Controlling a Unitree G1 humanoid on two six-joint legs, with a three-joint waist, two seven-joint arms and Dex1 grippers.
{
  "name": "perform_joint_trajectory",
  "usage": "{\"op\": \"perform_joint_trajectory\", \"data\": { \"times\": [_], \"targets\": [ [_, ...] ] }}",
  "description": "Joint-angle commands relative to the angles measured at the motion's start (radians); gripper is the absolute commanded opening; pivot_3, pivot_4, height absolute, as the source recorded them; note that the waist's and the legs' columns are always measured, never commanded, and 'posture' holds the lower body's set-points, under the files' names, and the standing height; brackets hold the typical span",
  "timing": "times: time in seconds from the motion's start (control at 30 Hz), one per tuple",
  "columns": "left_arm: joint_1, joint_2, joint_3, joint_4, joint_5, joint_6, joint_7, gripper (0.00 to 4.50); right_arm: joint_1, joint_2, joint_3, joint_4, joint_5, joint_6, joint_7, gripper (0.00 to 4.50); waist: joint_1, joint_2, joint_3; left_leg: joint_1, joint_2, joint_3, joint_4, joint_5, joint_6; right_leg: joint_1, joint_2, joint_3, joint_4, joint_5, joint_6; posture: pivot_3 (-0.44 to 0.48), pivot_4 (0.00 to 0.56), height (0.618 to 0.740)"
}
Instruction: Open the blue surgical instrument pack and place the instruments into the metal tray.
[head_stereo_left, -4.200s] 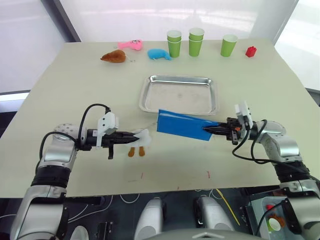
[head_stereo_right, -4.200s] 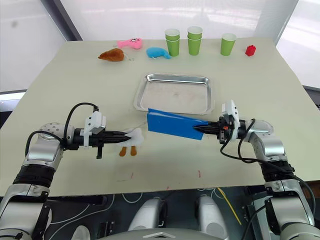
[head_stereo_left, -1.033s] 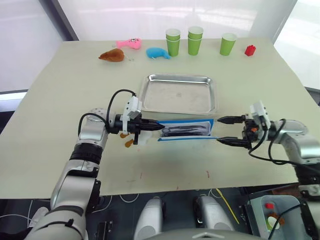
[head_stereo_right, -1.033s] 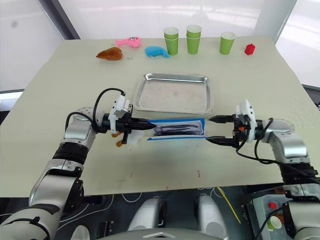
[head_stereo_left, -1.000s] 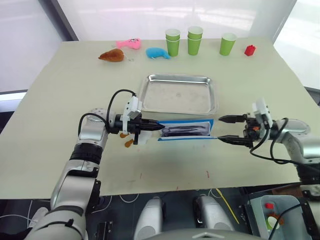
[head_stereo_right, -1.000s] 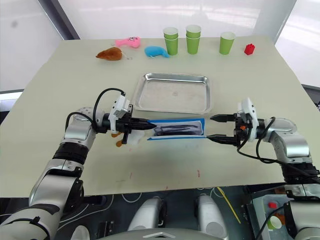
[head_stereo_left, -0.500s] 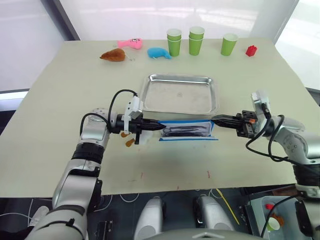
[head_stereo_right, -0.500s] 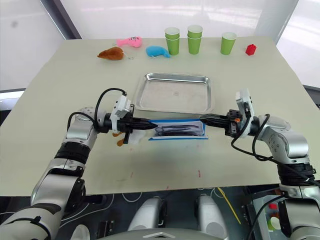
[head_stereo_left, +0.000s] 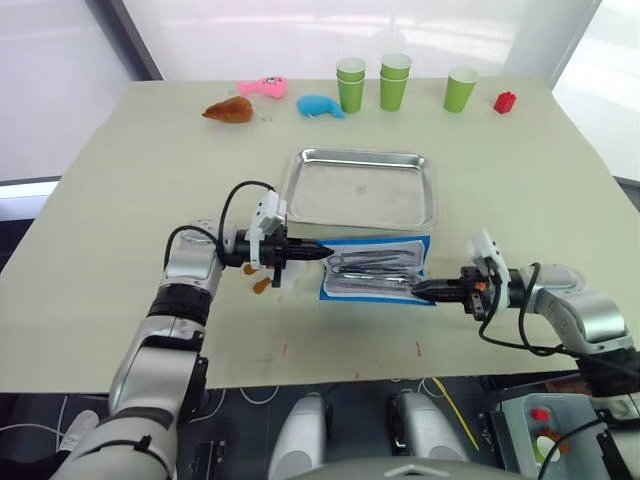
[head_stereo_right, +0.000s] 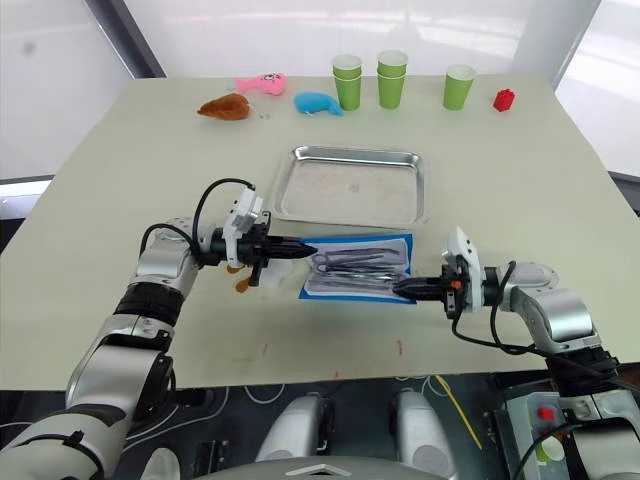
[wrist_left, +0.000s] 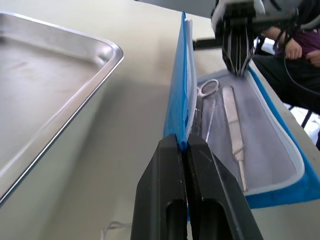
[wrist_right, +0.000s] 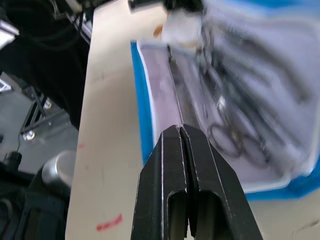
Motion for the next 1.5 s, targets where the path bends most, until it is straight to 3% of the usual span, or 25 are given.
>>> {"op": "perform_joint_trajectory", "data": {
  "times": [0.03, 0.33, 0.83, 1.27, 1.5],
  "targets": [
    [-0.043, -0.025, 0.005, 0.083, 0.026, -0.012, 0.022, 0.0, 0.009, -0.017, 0.03, 0.02, -0.046, -0.04, 0.024, 0.02, 0.001, 0.0, 0.0, 0.0, 0.0, 0.0, 0.0, 0.0, 0.0, 0.0, 0.0, 0.0, 0.0, 0.0, 0.0, 0.0, 0.15, 0.74],
    [-0.098, -0.067, -0.026, 0.216, 0.089, -0.041, -0.002, 0.0, 0.042, -0.026, 0.056, 0.031, -0.082, -0.061, 0.055, 0.02, 0.009, -0.001, -0.001, 0.0, 0.0, -0.001, 0.0, 0.0, 0.0, 0.001, 0.0, 0.0, -0.001, 0.0, 0.0, 0.0, 0.15, 0.74],
    [-0.22, -0.155, -0.038, 0.472, 0.251, -0.124, 0.185, 0.0, 0.048, -0.021, 0.059, 0.03, -0.098, -0.068, 0.054, 0.02, 0.013, -0.003, -0.003, 0.001, -0.001, -0.003, 0.0, 0.0, 0.0, 0.003, -0.001, -0.003, -0.002, 0.0, 0.0, 0.0, 0.15, 0.74],
    [-0.213, -0.177, -0.046, 0.478, 0.273, -0.069, 0.041, 0.0, 0.064, -0.057, 0.027, -0.039, -0.067, -0.034, 0.074, 0.02, 0.013, -0.003, -0.004, 0.001, -0.003, -0.004, 0.0, 0.0, 0.0, 0.004, -0.002, -0.003, -0.002, -0.001, 0.001, 0.0, 0.15, 0.74],
    [-0.203, -0.163, -0.05, 0.481, 0.296, -0.063, 0.061, 0.0, 0.082, -0.093, 0.032, -0.053, -0.066, -0.028, 0.09, 0.02, 0.011, -0.003, -0.004, 0.001, -0.003, -0.003, 0.0, 0.0, 0.0, 0.004, -0.003, -0.003, -0.002, -0.001, 0.002, 0.0, 0.15, 0.74]
  ]
}}
